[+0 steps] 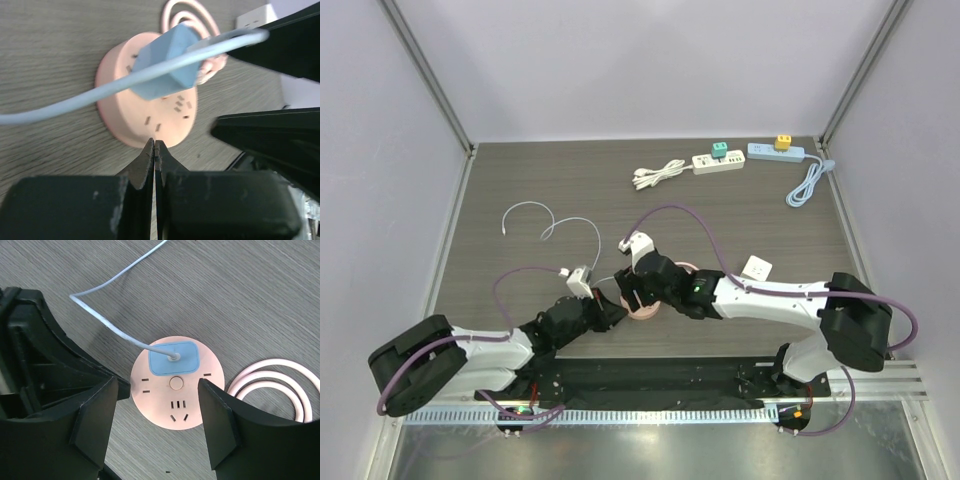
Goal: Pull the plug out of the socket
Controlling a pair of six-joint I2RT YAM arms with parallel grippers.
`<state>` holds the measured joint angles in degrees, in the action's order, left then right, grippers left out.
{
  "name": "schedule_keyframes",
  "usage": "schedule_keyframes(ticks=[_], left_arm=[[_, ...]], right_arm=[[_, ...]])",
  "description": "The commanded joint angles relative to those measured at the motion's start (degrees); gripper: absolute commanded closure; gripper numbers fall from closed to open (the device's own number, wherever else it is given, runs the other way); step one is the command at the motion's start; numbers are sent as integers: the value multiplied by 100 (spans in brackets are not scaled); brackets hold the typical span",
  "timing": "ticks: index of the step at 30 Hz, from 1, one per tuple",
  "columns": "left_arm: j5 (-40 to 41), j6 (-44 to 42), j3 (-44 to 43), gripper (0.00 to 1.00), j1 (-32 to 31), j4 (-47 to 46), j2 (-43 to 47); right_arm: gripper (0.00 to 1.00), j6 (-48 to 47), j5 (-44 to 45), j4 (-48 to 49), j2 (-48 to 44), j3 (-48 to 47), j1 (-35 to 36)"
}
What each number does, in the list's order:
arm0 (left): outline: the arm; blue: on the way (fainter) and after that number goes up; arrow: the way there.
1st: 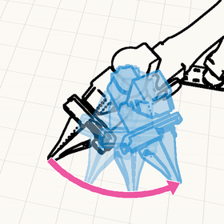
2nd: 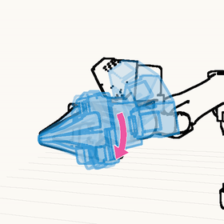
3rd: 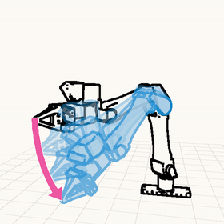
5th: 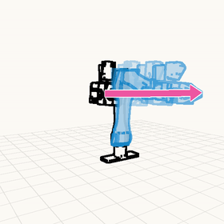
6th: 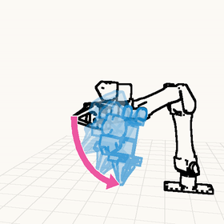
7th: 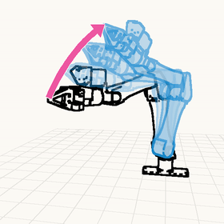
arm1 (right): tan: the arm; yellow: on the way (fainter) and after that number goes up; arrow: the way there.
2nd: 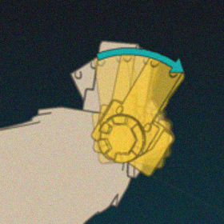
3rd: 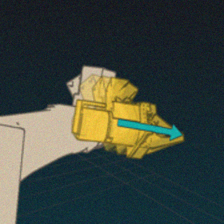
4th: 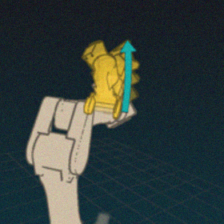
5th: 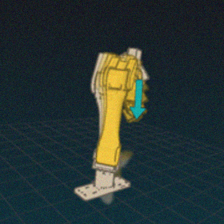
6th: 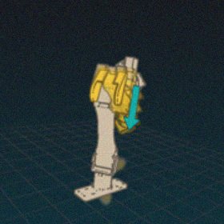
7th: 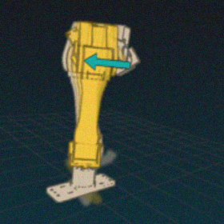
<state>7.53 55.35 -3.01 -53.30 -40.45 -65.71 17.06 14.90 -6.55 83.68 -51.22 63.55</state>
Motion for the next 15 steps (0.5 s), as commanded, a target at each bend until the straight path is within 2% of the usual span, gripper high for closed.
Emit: schedule_keyframes(ticks=[1,5,15], left_arm=[[196,2,151,100,-49,-587,269],[249,-7,125,100,-58,-622,235],[170,63,-104,100,-58,-1079,-504]], right_arm=[[30,-1,40,31,87,-222,26],[30,-36,110,31,201,-283,35],[30,-141,215,4,403,-476,26]])
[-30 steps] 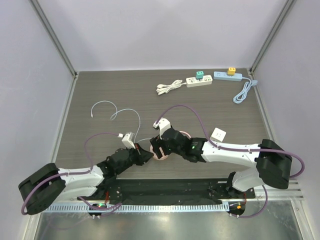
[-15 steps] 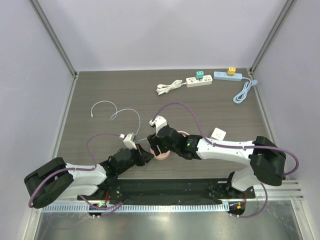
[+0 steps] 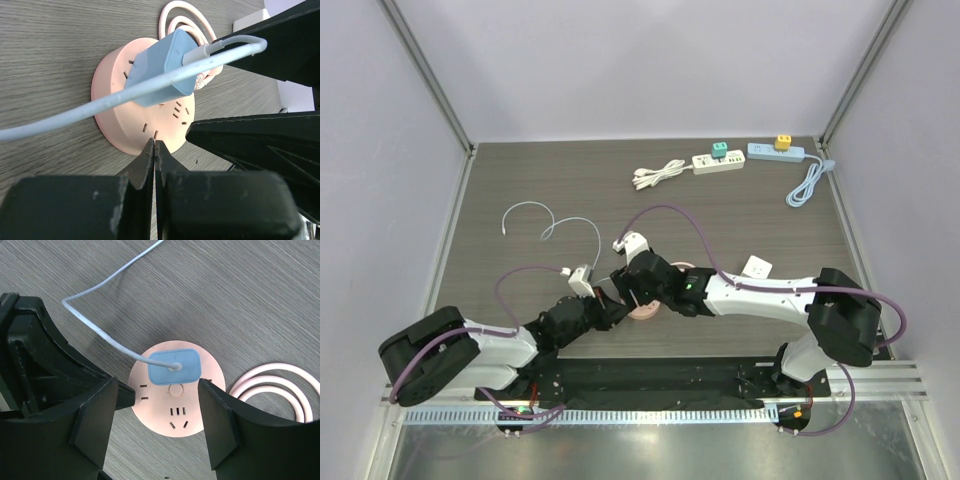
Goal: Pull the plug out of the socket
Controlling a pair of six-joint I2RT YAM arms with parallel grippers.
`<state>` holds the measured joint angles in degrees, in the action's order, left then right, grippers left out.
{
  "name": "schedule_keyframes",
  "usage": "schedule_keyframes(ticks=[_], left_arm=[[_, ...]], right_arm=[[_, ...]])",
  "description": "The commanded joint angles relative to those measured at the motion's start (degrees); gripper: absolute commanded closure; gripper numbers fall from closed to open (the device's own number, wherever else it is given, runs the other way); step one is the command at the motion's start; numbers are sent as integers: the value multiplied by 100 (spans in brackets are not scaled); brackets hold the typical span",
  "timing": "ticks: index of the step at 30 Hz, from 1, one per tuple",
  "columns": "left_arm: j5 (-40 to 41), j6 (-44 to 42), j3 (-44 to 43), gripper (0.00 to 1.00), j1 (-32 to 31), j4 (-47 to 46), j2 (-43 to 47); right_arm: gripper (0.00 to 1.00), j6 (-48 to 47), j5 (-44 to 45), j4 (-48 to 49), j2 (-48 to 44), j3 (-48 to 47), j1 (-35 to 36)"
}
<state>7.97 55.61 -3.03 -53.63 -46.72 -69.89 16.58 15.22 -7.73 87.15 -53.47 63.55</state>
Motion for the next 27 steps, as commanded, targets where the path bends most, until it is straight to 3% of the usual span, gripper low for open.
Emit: schedule_keyframes(ticks=[1,19,27], left_arm=[[126,55,-102,100,-34,-478,-130],[100,151,-356,100,-25,-189,-482],[240,90,-400,100,-25,584,-130]], right_arm=[[30,-111,191,122,65,-260,26],[35,-401,420,113,504,-392,0],[38,-533,253,192,601,-392,-18]])
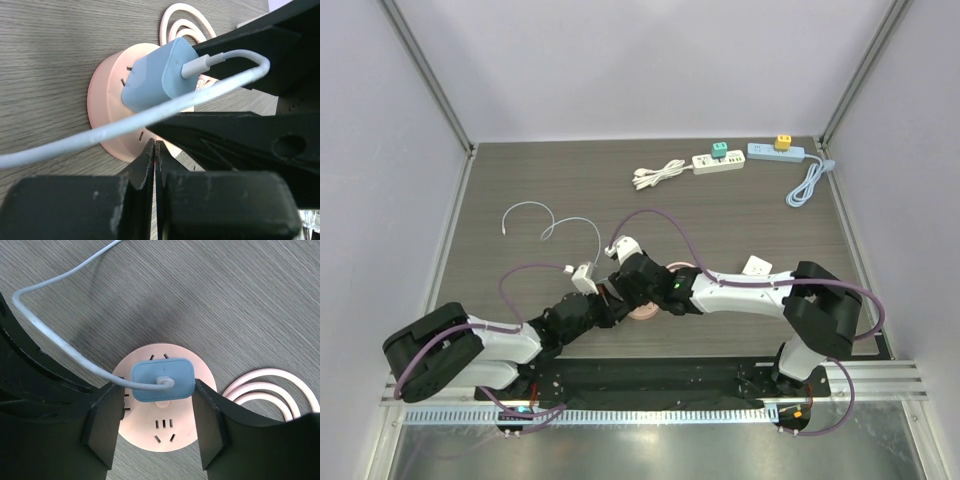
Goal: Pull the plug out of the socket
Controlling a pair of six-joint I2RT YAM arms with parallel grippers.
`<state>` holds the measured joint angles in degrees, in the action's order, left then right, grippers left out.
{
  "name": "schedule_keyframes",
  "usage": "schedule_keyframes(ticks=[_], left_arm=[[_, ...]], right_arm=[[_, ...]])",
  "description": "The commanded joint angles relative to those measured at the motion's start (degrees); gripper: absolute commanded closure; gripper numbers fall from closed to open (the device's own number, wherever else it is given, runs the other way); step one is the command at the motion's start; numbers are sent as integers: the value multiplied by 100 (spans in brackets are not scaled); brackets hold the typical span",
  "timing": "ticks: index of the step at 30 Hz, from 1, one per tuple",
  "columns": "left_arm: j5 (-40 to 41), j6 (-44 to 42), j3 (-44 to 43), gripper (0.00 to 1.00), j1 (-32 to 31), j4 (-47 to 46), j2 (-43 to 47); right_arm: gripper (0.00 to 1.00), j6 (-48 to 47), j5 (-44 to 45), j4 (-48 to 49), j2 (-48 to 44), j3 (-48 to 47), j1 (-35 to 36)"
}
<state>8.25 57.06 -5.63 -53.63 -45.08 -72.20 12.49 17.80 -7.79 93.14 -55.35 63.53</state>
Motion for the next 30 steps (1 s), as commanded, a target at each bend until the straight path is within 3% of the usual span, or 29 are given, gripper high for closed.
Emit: schedule_keyframes(ticks=[1,5,11,14,16,17,30], left_arm=[[212,-63,-166,100,-25,473,93],[46,-20,-386,100,-25,659,-179],[54,42,-457,100,-25,728,-347],[141,86,-465,100,-25,877,-303],[186,95,-553,100,-25,1027,-312],[177,95,-597,100,-25,1141,-347],[326,271,-1379,100,-25,2275,-1032]], right_arm=[[40,-133,-22,208,2,-204,-16],[43,-54,4,295,-15,-151,-77],[58,-1,-31,445,19,-142,-121],[71,34,48,471,46,-169,-121],[86,78,153,489,37,-169,-121],[99,113,266,515,20,-169,-121],[99,552,971,1481,-674,665,-112]])
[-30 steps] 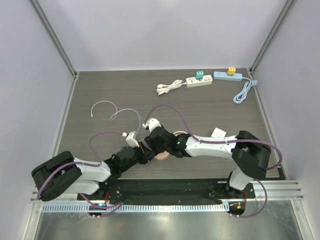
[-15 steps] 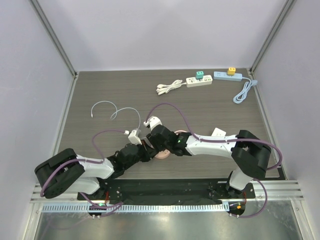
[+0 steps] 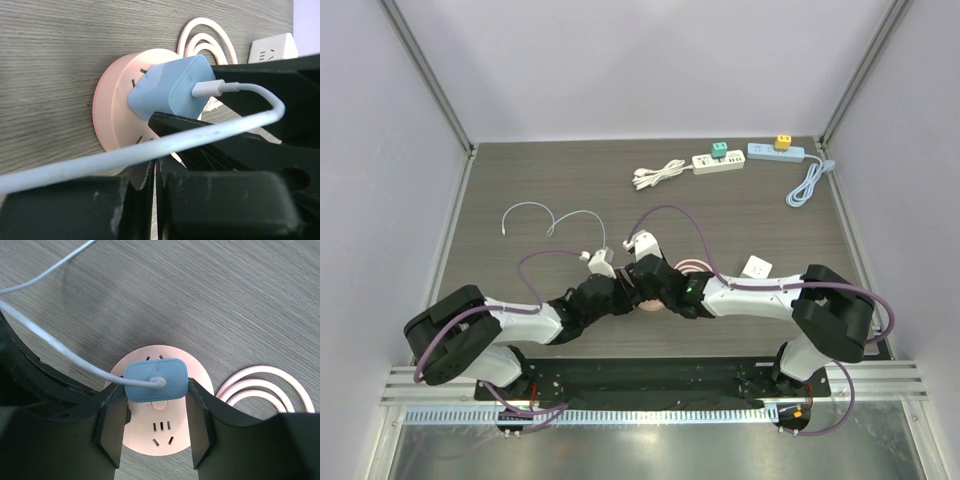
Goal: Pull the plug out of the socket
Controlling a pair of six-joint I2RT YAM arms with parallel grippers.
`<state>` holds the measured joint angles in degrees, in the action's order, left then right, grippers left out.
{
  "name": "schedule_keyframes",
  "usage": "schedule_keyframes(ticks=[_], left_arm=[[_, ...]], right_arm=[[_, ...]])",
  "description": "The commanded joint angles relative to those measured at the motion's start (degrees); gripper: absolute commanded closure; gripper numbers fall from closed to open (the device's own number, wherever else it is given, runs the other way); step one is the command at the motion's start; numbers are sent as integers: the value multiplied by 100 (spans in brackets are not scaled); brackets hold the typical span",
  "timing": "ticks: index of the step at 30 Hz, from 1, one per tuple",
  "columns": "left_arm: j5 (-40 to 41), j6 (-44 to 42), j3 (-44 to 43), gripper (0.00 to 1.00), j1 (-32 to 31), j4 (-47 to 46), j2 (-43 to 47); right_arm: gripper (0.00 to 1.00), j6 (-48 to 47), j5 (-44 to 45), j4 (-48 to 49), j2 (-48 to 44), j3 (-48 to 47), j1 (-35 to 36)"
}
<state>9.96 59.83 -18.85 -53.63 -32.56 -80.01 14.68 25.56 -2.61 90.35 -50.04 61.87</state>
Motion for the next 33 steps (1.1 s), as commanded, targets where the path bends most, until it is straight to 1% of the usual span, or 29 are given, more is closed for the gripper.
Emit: schedule_keyframes(ticks=[1,11,15,20,24,25,27,30,31,33], left_arm=[[156,-7,-75,100,-16,1093,-270],[59,64,-364,100,89,1427,-603],[15,55,-505,100,89,1524,-770],[-55,55,-435,100,133,1384,-736],[-73,63,-391,100,159,1375,-718],[-81,55,-391,100,168,1366,-709],[-99,55,-365,100,177,1340,-709],[-152,64,-356,100,212,1287,-727],[-152,64,-347,100,221,1278,-718],[-187,64,-338,100,238,1269,-718]], right_arm=[[99,369,221,1199,-525,222,54],[99,606,282,2107,-896,926,62],[99,589,353,1783,-774,602,62],[99,782,336,693,-413,-320,62],[99,1019,291,305,-263,-655,45],[99,1072,213,62,-228,-743,19],[99,1072,151,-11,-237,-796,10],[99,906,63,111,-386,-666,10],[99,836,11,547,-499,-517,18],[99,616,-25,1076,-894,141,80]])
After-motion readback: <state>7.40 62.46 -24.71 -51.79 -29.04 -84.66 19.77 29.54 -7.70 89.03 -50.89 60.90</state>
